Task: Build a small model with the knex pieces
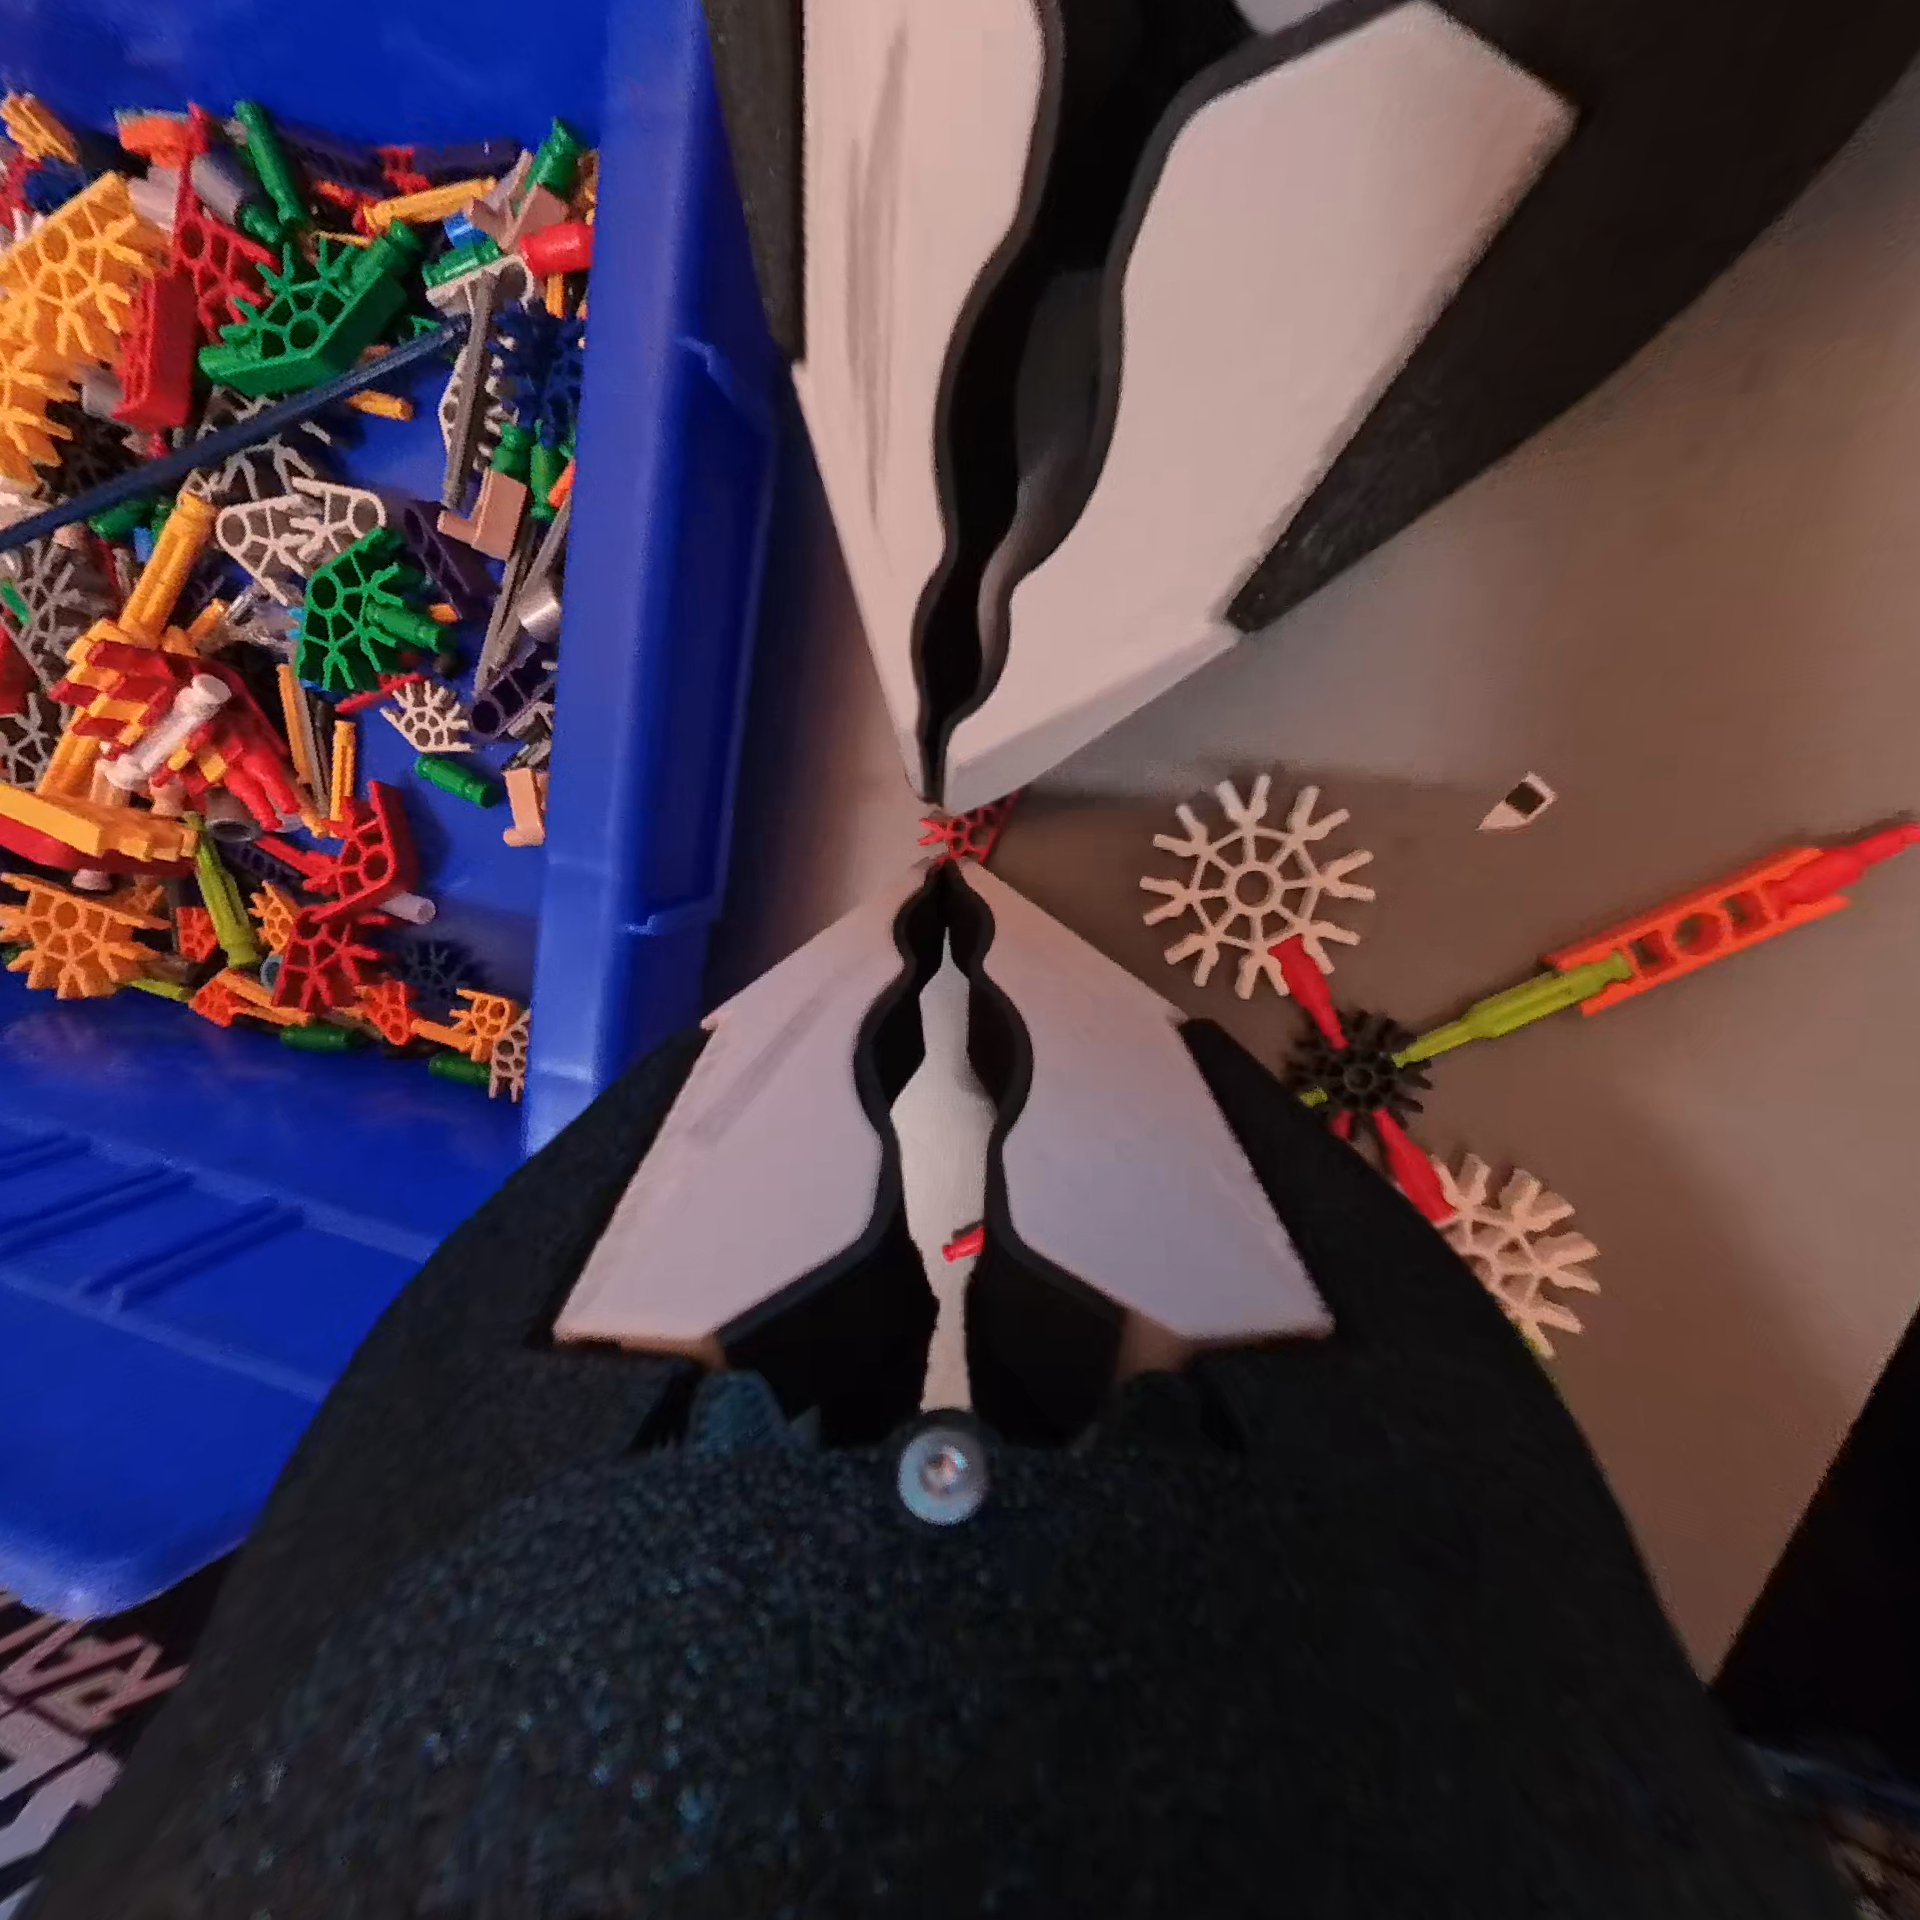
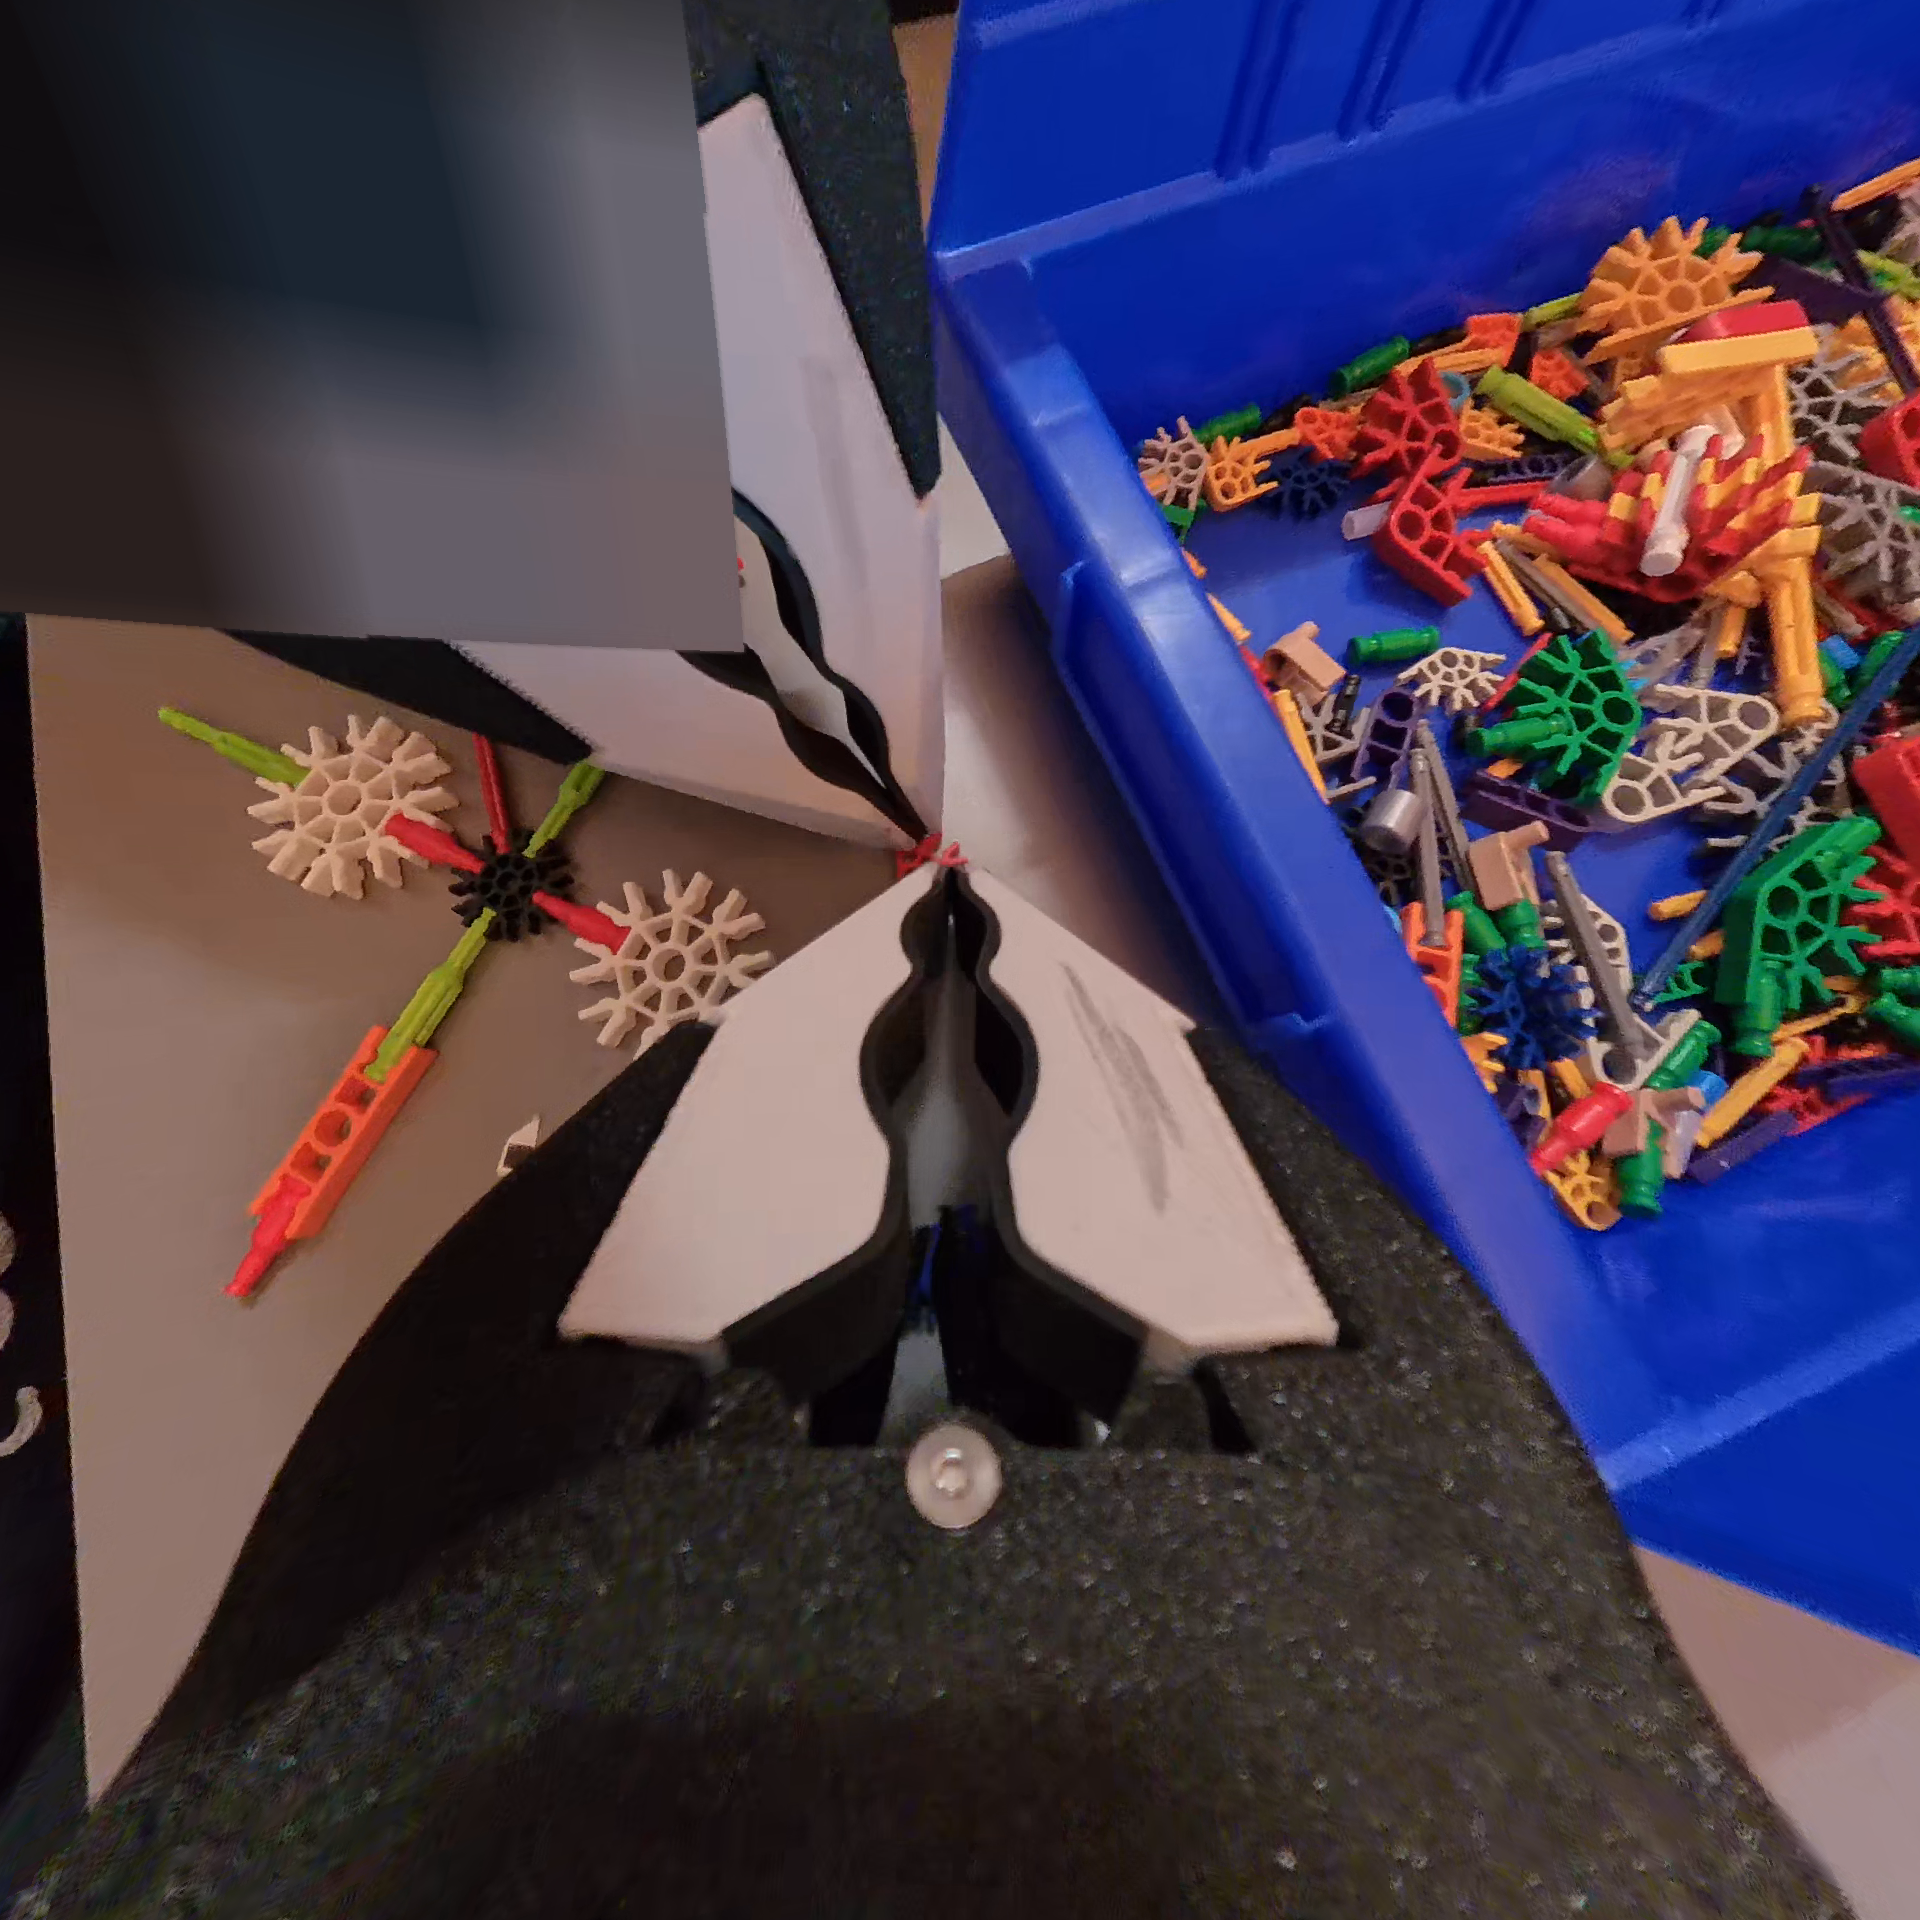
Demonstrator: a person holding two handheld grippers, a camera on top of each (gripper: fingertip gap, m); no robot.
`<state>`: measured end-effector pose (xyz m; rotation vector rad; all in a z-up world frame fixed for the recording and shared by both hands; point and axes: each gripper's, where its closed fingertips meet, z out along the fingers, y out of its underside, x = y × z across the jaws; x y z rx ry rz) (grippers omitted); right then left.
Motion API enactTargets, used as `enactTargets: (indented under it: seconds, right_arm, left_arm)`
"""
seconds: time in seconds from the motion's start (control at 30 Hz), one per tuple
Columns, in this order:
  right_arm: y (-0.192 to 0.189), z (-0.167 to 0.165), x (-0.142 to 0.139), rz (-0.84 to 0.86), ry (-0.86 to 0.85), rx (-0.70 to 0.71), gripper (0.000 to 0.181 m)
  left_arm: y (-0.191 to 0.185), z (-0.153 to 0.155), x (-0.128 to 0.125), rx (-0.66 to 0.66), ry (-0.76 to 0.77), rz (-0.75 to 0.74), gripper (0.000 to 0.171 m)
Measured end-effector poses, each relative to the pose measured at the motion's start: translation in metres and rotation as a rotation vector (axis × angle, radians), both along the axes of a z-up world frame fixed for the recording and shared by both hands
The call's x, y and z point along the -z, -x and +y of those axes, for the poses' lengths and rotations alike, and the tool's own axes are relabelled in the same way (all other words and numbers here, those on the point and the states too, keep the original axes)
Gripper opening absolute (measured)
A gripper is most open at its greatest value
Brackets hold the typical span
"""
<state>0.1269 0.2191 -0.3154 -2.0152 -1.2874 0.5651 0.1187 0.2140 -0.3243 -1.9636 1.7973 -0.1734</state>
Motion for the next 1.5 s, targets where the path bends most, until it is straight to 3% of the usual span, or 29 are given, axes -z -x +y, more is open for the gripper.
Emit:
enactTargets:
  seconds: [0.1, 0.33, 0.6, 0.9, 1.2, 1.5]
  right_arm:
    - [-0.002, 0.001, -0.003, 0.004, -0.014, 0.017, 0.001]
    - [-0.008, 0.003, -0.007, 0.004, -0.037, 0.048, 0.007]
    - [-0.001, -0.006, 0.008, -0.085, -0.049, -0.008, 0.019]
    - [0.009, -0.008, 0.009, -0.136, -0.060, -0.046, 0.012]
    - [0.015, -0.007, 0.005, -0.152, -0.106, -0.068, 0.012]
    - [0.039, -0.009, -0.028, -0.148, -0.325, -0.137, 0.012]
  left_arm:
    - [-0.001, -0.001, -0.004, -0.030, 0.068, -0.064, 0.000]
    - [0.014, 0.006, -0.026, -0.067, 0.050, -0.157, 0.007]
    - [0.052, 0.015, -0.047, -0.113, -0.050, -0.150, 0.007]
    - [0.101, 0.024, -0.077, -0.224, -0.095, -0.249, 0.007]
    - [0.135, 0.030, -0.081, -0.284, -0.099, -0.321, 0.007]
    - [0.147, 0.032, -0.079, -0.300, -0.058, -0.392, 0.008]
